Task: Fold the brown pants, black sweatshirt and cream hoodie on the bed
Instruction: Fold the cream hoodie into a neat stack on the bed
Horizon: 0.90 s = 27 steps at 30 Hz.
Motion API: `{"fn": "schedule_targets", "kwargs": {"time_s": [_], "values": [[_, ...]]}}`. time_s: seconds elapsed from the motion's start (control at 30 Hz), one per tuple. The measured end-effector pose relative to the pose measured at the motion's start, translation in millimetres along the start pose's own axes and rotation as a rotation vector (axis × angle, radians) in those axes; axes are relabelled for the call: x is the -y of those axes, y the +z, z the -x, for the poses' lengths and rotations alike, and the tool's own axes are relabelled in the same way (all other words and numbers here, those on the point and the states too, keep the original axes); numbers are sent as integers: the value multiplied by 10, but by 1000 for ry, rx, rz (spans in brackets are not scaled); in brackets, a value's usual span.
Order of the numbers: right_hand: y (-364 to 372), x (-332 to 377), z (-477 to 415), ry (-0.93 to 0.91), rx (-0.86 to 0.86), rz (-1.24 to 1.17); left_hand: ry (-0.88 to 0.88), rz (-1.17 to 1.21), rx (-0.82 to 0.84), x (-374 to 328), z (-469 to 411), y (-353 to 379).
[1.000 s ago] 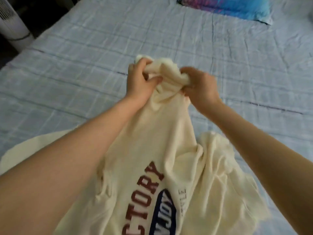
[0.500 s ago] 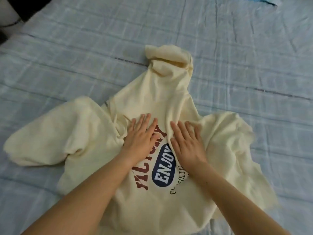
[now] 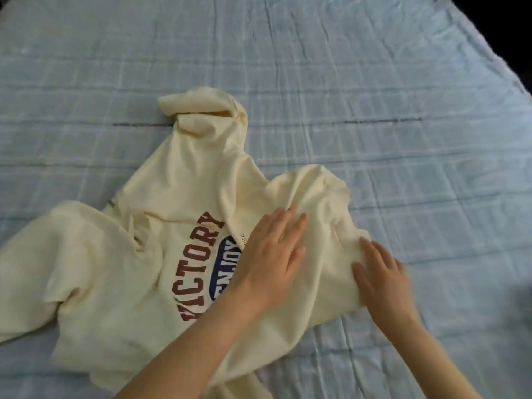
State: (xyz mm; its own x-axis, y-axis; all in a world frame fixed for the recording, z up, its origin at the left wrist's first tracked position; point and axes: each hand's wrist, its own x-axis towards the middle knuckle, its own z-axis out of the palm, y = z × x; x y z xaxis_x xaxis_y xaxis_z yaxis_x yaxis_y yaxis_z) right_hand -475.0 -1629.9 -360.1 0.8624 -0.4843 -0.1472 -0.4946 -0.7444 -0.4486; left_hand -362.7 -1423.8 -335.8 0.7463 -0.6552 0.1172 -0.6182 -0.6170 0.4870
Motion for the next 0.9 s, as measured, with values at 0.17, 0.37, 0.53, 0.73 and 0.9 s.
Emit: {"fn": "schedule_targets", "kwargs": {"time_s": [0.17, 0.37, 0.53, 0.73, 0.9], "values": [[151, -211, 2, -10, 86, -150, -23, -130, 174, -204, -314, 751], [-207, -221, 208, 69, -99, -443, -79, 321, 16, -353, -206, 767], [-791, -526, 895, -8, -461, -374, 148, 519, -31, -1020, -64, 546], [-378, -1036, 1579, 320, -28, -316, 208, -225, 625, -1091, 219, 937], [-215, -1025, 1443, 241, -150, -223, 205, 58, 216, -1124, -373, 789]]}}
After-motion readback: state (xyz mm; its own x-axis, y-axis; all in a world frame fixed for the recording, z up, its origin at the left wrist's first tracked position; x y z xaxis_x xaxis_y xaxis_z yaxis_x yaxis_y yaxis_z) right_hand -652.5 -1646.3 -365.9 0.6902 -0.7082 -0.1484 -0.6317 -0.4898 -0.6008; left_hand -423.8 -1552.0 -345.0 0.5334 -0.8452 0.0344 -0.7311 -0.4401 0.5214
